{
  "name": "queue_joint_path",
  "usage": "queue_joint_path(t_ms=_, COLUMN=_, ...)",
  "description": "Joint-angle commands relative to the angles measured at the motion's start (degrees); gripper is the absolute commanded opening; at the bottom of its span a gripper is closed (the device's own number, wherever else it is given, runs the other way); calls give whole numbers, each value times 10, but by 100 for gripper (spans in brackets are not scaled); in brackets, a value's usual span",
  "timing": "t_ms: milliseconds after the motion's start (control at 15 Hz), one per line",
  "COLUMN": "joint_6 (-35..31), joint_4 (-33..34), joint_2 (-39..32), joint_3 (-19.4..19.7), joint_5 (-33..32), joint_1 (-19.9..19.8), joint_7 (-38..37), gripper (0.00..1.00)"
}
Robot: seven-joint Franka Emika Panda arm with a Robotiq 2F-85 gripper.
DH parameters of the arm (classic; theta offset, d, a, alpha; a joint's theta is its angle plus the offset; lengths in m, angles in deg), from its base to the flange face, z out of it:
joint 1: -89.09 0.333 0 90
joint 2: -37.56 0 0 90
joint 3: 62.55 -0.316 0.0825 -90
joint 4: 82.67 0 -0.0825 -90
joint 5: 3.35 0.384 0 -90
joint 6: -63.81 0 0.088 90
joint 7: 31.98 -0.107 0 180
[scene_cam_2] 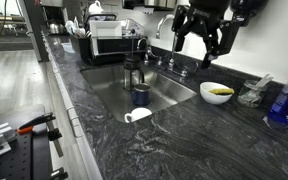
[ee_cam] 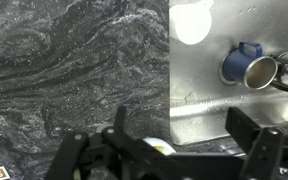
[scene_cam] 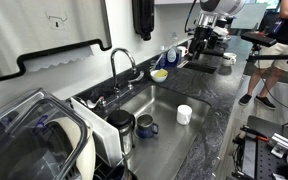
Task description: Use the sponge to wipe the counter top
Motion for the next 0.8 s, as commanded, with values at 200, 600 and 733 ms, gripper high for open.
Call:
queue_joint_path(t_ms=200, joint_6=-1, joint_4=34, joint_2=-36, joint_3=-46, joint_5=-5, joint_1=-42, joint_7=-5, gripper=100)
queue_joint_path(t_ms=600, joint_6=0, joint_4=53, joint_2=-49, joint_3=-45, joint_5=1, joint_1=-48, joint_7=-10, gripper=100)
queue_joint_path(t_ms=733, joint_6=0, joint_4=82, joint_2=-77, joint_3=-48, joint_5=12, joint_1=-59, joint_7=-20, gripper=100)
